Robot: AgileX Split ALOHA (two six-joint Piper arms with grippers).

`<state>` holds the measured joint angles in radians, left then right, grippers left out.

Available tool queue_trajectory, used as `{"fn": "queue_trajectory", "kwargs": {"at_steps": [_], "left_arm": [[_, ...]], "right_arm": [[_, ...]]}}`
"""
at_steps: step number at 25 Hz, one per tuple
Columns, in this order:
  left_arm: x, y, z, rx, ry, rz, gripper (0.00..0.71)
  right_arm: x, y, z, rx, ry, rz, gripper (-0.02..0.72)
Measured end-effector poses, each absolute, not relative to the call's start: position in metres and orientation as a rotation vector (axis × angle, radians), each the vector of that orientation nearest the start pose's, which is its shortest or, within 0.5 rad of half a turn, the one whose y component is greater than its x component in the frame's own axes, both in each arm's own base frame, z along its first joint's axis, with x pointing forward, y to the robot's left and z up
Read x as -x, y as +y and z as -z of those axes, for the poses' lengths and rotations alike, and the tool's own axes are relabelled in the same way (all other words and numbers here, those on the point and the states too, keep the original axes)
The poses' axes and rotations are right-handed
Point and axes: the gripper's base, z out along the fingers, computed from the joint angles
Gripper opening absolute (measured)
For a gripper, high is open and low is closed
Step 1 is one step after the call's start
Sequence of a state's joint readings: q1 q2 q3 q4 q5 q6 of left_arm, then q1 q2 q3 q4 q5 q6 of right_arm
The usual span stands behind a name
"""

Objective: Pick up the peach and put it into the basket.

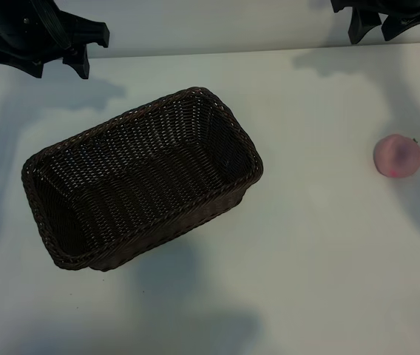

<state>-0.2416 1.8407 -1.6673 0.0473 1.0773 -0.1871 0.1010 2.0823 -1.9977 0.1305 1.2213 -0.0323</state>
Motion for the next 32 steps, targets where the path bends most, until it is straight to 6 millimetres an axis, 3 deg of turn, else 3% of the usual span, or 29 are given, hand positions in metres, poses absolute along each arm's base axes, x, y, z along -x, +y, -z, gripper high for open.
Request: {"fn": "queue_trajectory", "kwargs": {"at_steps": [8,15,18,23,28,32], "left_arm": [[-0.392,-0.093,-0.303,-0.087,2.706,0.067,0.592],[-0.378,-0.09,-0.303,-0.028,2.799,0.051,0.592],[-0.355,-0.086,-0.313,0.017,2.773,0.069,0.592],[-0.304,-0.073,-0.308,0.16,2.724,0.104,0.592],[-0.258,-0.061,-0.281,0.342,2.716,0.135,0.592],[-0.24,-0.057,-0.255,0.453,2.73,0.146,0.592]], "right_arm": [[-0.45,0.057,-0.288,0.154,2.784,-0.199,0.495],[-0.45,0.057,-0.288,0.155,2.783,-0.199,0.495],[-0.45,0.057,-0.288,0.16,2.783,-0.198,0.495],[-0.45,0.057,-0.288,0.16,2.783,-0.198,0.495],[-0.45,0.057,-0.288,0.16,2.783,-0.198,0.495],[-0.45,0.057,-0.288,0.16,2.783,-0.198,0.495]]}}
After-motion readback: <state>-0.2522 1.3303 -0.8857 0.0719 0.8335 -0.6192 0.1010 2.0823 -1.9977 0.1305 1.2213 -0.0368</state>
